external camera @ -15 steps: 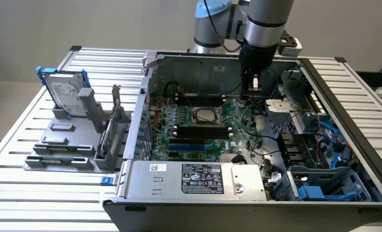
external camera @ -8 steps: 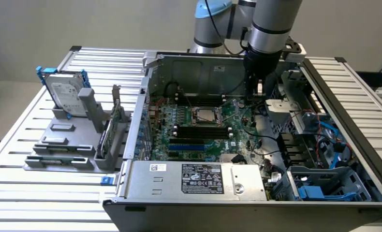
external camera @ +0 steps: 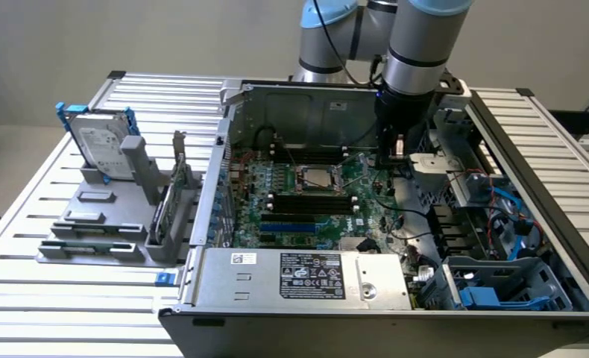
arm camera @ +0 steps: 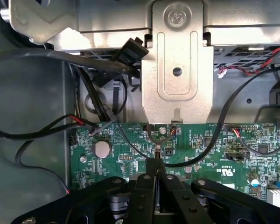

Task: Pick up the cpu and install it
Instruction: 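Close the cpu cover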

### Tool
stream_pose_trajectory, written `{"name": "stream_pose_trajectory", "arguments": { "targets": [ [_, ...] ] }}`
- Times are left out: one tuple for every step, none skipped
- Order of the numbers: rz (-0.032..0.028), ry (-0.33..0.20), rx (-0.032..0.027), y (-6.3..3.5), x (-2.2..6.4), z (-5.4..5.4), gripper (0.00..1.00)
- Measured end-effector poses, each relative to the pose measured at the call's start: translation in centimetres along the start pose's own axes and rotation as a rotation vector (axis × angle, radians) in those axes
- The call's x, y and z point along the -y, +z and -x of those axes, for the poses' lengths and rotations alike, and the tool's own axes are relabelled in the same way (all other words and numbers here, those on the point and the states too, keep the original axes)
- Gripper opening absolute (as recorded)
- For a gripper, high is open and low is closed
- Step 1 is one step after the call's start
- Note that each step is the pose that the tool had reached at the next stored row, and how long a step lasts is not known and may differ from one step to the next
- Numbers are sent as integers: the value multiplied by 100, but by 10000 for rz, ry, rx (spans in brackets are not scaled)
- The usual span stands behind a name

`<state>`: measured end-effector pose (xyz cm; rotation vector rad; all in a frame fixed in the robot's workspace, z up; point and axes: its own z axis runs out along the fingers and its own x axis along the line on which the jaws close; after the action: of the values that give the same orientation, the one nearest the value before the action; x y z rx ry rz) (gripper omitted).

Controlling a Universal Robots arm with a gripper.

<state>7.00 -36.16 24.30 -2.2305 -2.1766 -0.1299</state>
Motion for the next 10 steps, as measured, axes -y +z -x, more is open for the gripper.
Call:
{"name": "stream_pose_trajectory", "arguments": {
  "targets": [
    [-52, 4, 0, 4, 1, 0, 11],
    [-109, 8, 3, 7, 2, 1, 11],
    [-164, 12, 2, 10, 3, 1, 11],
    [-216, 17, -8, 12, 4, 1, 11],
    [-260, 20, -28, 13, 5, 1, 11],
    [-291, 24, -72, 14, 5, 1, 11],
    [-315, 25, -138, 15, 5, 0, 11],
    [-337, 20, -217, 16, 5, -1, 11],
    [-354, 15, -304, 17, 5, -3, 11],
    [-366, 15, -369, 19, 5, -2, 11]
  ]
}}
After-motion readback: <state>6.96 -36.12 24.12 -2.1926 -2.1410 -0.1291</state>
